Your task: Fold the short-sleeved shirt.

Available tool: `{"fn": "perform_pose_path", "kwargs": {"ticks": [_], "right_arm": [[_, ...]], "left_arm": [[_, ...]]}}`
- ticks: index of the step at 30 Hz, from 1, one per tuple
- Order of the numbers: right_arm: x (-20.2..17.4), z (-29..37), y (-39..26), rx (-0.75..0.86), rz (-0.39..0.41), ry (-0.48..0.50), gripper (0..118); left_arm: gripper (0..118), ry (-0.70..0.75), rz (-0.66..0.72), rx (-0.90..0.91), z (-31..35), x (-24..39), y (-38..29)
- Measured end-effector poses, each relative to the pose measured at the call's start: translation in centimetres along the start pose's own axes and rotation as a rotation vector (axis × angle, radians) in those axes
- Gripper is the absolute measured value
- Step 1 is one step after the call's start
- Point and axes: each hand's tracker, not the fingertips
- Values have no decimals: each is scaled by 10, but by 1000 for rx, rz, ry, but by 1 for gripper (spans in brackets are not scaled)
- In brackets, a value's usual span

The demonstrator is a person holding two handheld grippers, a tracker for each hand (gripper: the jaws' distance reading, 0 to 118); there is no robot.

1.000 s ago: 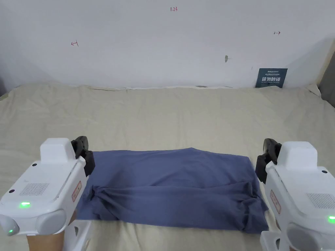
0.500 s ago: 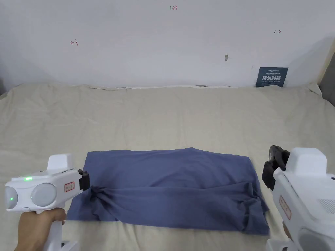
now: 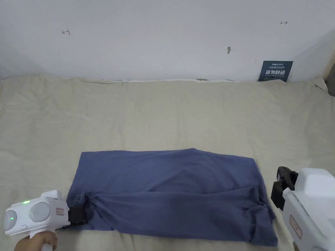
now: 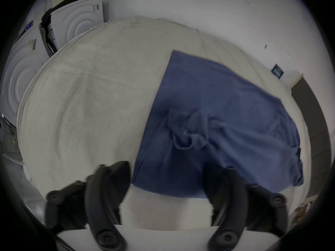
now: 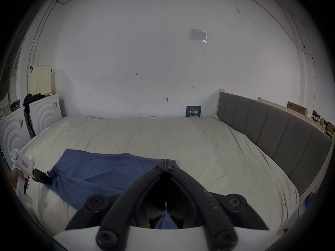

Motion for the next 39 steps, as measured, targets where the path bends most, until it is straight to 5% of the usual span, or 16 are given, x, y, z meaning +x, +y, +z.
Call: {"fn": "perform_pose_path", "kwargs": {"ticks": [3,5,8,13,14,19,21,22,23,26,39], "right_arm": [[1,-15,-9,-46,4,-1,1],[3,-27,-17,-93,10,-3,4],[9,-50,-35,-209,5,6,25],[17,-96,-80,-461,-11,0,102],[19,-103,-91,-498,-25,-6,104],[16,-119,-126,-641,-67,-7,97],[16,-115,-132,-647,-106,46,63],[17,-110,-133,-639,-140,80,30],[21,-111,-136,-617,-168,101,14],[20,-94,-126,-550,-96,62,10],[48,6,-174,-592,-97,77,10]], "left_arm": [[60,29,-79,40,3,9,-13],[5,21,-65,33,6,12,-7],[5,-15,-65,53,11,20,-2],[5,-26,-124,141,36,21,0],[5,-37,-129,149,43,22,1],[5,-56,-136,180,56,17,2],[5,-57,-128,178,68,20,-3],[5,-55,-125,175,71,20,-6],[5,-54,-118,172,71,19,-9],[5,-64,-89,164,66,1,-12],[5,-84,-16,24,83,-47,-121]]}}
